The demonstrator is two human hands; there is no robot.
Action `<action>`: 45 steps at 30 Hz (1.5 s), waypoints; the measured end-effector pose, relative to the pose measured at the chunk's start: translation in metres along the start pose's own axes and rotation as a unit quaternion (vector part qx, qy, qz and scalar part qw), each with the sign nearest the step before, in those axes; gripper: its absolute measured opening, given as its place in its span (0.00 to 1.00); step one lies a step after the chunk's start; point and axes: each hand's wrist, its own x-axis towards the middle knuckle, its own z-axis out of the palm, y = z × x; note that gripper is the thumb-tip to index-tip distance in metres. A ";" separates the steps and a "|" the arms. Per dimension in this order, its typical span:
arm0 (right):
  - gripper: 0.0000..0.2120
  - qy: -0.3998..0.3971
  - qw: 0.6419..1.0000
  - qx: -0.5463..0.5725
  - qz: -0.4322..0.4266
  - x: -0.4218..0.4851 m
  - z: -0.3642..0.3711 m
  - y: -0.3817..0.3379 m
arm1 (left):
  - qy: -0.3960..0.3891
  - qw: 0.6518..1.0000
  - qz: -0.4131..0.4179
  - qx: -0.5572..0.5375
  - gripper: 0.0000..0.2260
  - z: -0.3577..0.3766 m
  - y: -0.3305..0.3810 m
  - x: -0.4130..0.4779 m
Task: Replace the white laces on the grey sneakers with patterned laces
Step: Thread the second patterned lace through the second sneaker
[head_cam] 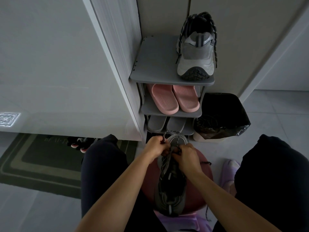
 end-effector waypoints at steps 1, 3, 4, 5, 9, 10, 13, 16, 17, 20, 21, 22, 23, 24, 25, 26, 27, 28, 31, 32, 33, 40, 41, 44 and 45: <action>0.09 0.001 1.000 -0.002 0.000 0.000 0.000 0.000 | 0.007 1.000 -0.003 0.010 0.05 0.000 -0.001 0.000; 0.09 0.004 1.000 -0.006 0.000 0.000 0.000 0.000 | 0.019 0.999 0.001 0.047 0.03 0.000 -0.001 0.000; 0.09 0.003 1.000 -0.007 -0.001 0.000 0.001 0.001 | 0.013 0.998 0.008 0.061 0.02 0.000 -0.001 0.000; 0.09 0.002 1.000 -0.007 -0.002 0.000 0.001 0.001 | 0.000 0.997 0.013 0.073 0.03 0.000 0.001 0.000; 0.11 0.000 1.000 -0.009 -0.003 0.000 0.001 0.000 | -0.026 0.987 0.016 0.158 0.08 0.001 0.007 0.005; 0.11 -0.001 1.000 -0.012 -0.003 0.000 0.000 0.000 | -0.023 0.986 0.008 0.163 0.06 0.001 0.008 0.006; 0.11 -0.002 1.000 -0.028 -0.011 -0.001 -0.001 0.000 | -0.017 0.992 -0.020 0.121 0.04 0.002 0.006 0.005; 0.10 -0.008 0.998 -0.054 -0.023 0.000 -0.003 -0.001 | -0.003 0.995 -0.035 0.089 0.04 0.002 0.003 0.001; 0.10 -0.011 0.998 -0.058 -0.027 0.000 -0.003 -0.001 | -0.002 0.996 -0.038 0.086 0.04 0.001 0.003 0.000; 0.09 -0.017 0.998 -0.055 -0.039 0.002 -0.003 0.001 | -0.004 0.996 -0.051 0.076 0.05 0.000 0.002 0.000; 0.09 -0.016 0.998 -0.047 -0.044 0.002 -0.002 0.002 | -0.007 0.996 -0.053 0.075 0.04 0.000 0.003 0.000; 0.09 -0.015 0.998 -0.039 -0.047 0.003 -0.002 0.003 | -0.010 0.996 -0.052 0.078 0.04 0.001 0.004 0.000; 0.09 -0.015 0.998 -0.036 -0.048 0.003 -0.002 0.003 | -0.012 0.995 -0.048 0.087 0.04 0.001 0.005 0.000; 0.10 -0.015 0.998 -0.035 -0.048 0.003 -0.001 0.004 | -0.015 0.994 -0.042 0.097 0.05 0.001 0.006 0.001; 0.10 -0.015 0.998 -0.036 -0.046 0.003 -0.001 0.004 | -0.018 0.994 -0.037 0.106 0.05 0.001 0.007 0.002; 0.09 -0.015 0.998 -0.037 -0.043 0.002 -0.001 0.004 | -0.018 0.993 -0.036 0.108 0.04 0.001 0.007 0.003; 0.09 -0.014 0.998 -0.041 -0.042 0.002 -0.002 0.004 | -0.016 0.994 -0.036 0.104 0.04 0.000 0.006 0.002; 0.09 -0.012 0.998 -0.049 -0.043 0.002 -0.002 0.003 | -0.014 0.995 -0.035 0.097 0.04 0.000 0.004 0.001; 0.10 -0.017 0.995 -0.088 -0.048 0.002 -0.004 0.001 | -0.012 0.997 -0.026 0.070 0.04 0.000 0.000 -0.003; 0.10 -0.022 0.994 -0.093 -0.048 0.002 -0.005 0.000 | -0.013 0.997 -0.022 0.071 0.04 0.000 -0.001 -0.004; 0.10 -0.026 0.994 -0.096 -0.046 0.003 -0.005 -0.001 | -0.014 0.997 -0.017 0.076 0.04 -0.001 -0.001 -0.005; 0.09 -0.004 0.999 -0.042 -0.032 0.003 0.000 0.002 | 0.001 0.983 0.051 0.178 0.06 -0.003 0.000 -0.004; 0.09 0.003 0.999 -0.025 -0.032 0.003 0.002 0.003 | 0.001 0.982 0.050 0.184 0.06 -0.004 0.001 -0.004; 0.08 0.011 0.999 -0.014 -0.039 0.003 0.005 0.006 | -0.021 0.991 -0.001 0.132 0.04 -0.004 0.000 -0.006; 0.08 0.009 0.999 -0.019 -0.042 0.003 0.005 0.007 | -0.026 0.993 -0.014 0.117 0.04 -0.002 0.000 -0.007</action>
